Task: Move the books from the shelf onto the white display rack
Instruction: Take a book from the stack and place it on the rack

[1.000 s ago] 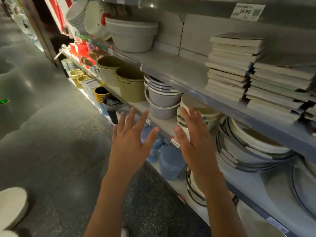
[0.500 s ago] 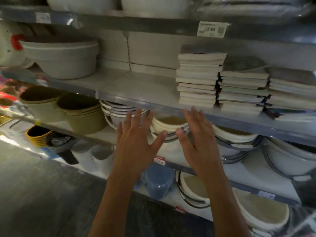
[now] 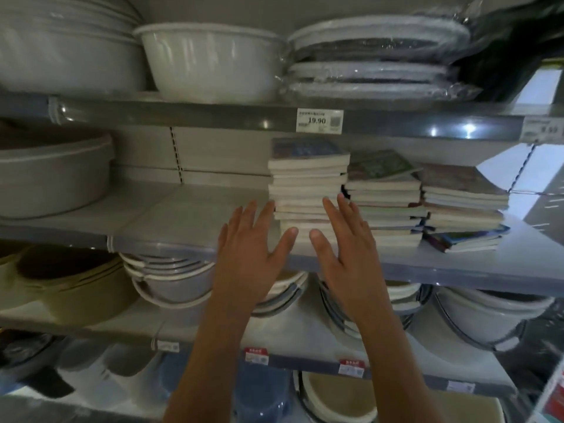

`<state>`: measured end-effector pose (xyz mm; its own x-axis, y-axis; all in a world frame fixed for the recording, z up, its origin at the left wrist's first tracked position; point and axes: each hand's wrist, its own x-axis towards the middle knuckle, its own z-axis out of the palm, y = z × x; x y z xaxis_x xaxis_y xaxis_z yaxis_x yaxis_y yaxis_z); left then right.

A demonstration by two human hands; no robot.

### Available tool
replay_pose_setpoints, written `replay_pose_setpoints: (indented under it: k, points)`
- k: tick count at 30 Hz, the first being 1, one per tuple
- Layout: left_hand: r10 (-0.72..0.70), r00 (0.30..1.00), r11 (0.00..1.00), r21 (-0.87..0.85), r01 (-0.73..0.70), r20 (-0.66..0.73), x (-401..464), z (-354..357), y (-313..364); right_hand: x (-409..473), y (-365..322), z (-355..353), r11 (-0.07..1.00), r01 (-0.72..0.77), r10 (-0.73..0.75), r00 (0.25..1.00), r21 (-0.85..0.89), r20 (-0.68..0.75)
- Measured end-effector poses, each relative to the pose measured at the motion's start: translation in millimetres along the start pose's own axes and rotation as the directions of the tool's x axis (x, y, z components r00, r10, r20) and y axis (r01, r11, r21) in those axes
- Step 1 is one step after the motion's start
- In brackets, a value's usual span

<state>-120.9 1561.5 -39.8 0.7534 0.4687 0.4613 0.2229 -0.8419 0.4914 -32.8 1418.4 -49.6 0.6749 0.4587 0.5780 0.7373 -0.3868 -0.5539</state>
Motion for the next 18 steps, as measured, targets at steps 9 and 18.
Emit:
replay_pose_setpoints:
  k: [9,18]
  points:
    - [-0.041,0.996,0.990,-0.138,0.029,-0.081,77.9,29.4,-3.0,82.2,35.3,14.3,0.994,-0.074,0.082,0.991,0.075,-0.103]
    - [-0.037,0.989,0.944,-0.330,-0.013,-0.144,145.1,44.0,-3.6,150.7,48.5,32.7,0.986,-0.067,0.099,0.974,0.155,-0.206]
